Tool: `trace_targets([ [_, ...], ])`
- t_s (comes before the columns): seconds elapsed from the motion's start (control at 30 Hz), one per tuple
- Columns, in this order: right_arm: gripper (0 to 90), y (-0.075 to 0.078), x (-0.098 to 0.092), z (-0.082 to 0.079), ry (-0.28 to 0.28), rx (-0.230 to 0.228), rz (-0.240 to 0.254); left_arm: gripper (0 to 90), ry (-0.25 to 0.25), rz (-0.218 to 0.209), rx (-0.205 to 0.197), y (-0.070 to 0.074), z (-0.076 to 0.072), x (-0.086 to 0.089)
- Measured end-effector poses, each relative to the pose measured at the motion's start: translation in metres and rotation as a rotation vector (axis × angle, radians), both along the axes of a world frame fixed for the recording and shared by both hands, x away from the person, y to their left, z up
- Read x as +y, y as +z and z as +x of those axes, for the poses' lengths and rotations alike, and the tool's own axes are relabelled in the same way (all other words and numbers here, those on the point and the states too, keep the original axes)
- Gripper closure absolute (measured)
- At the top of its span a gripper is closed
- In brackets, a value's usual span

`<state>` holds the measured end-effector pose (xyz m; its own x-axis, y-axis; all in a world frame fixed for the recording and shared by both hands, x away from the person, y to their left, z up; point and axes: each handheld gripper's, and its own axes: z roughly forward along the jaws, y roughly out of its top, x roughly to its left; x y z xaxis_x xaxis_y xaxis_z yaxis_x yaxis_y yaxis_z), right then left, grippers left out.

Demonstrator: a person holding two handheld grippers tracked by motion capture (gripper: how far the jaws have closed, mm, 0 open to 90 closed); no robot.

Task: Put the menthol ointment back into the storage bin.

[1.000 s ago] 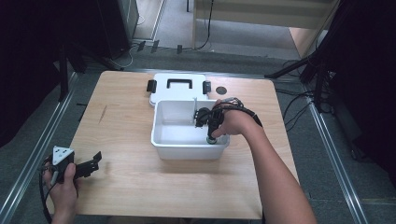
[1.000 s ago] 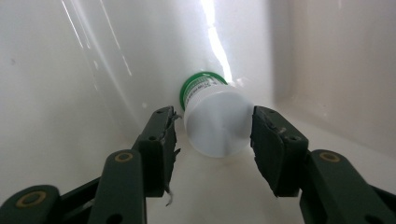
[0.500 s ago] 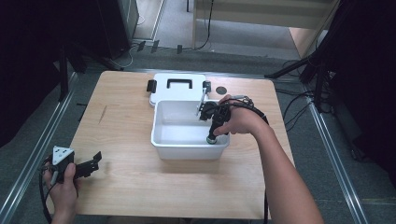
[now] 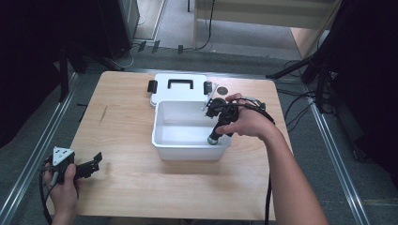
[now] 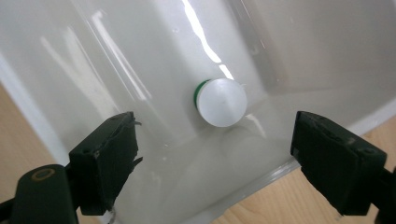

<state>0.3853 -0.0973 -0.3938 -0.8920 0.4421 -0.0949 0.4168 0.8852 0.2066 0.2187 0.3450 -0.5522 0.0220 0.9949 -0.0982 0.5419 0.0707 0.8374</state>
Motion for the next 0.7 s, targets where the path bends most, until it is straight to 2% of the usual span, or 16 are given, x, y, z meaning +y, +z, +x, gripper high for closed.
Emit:
trace_targets([
  [0.03, 14.3, 0.003, -0.005, -0.001, -0.034, 0.018, 0.043, 0.3, -0.001, 0.001, 0.002, 0.000, 0.000, 0.000],
  [0.07, 14.3, 0.003, -0.005, -0.001, -0.034, 0.018, 0.043, 0.3, -0.001, 0.001, 0.002, 0.000, 0.000, 0.000],
  [0.1, 13.6, 0.005, -0.012, -0.001, -0.058, 0.017, 0.057, 0.3, -0.001, 0.001, 0.001, 0.000, 0.000, 0.000],
  [0.33, 13.4, 0.009, -0.034, -0.007, -0.096, -0.004, 0.084, 0.3, -0.002, 0.004, 0.002, 0.000, 0.000, 0.000],
  [0.43, 12.4, 0.006, -0.049, -0.012, -0.134, -0.027, 0.096, 0.3, -0.002, 0.003, 0.002, 0.000, 0.000, 0.000],
  [0.5, 12.0, 0.005, -0.052, -0.013, -0.142, -0.029, 0.099, 0.3, -0.002, 0.004, 0.002, 0.000, 0.000, 0.000],
  [0.6, 3.4, 0.000, -0.066, -0.017, -0.167, -0.010, 0.148, 0.3, -0.002, 0.005, 0.002, 0.000, 0.000, 0.000],
  [0.67, 2.6, -0.003, -0.075, -0.022, -0.166, -0.025, 0.164, 0.3, -0.002, 0.005, 0.002, 0.000, 0.000, 0.000],
  [0.7, 2.6, -0.004, -0.081, -0.024, -0.184, -0.017, 0.194, 0.3, -0.004, 0.002, 0.001, 0.000, 0.000, 0.000],
])
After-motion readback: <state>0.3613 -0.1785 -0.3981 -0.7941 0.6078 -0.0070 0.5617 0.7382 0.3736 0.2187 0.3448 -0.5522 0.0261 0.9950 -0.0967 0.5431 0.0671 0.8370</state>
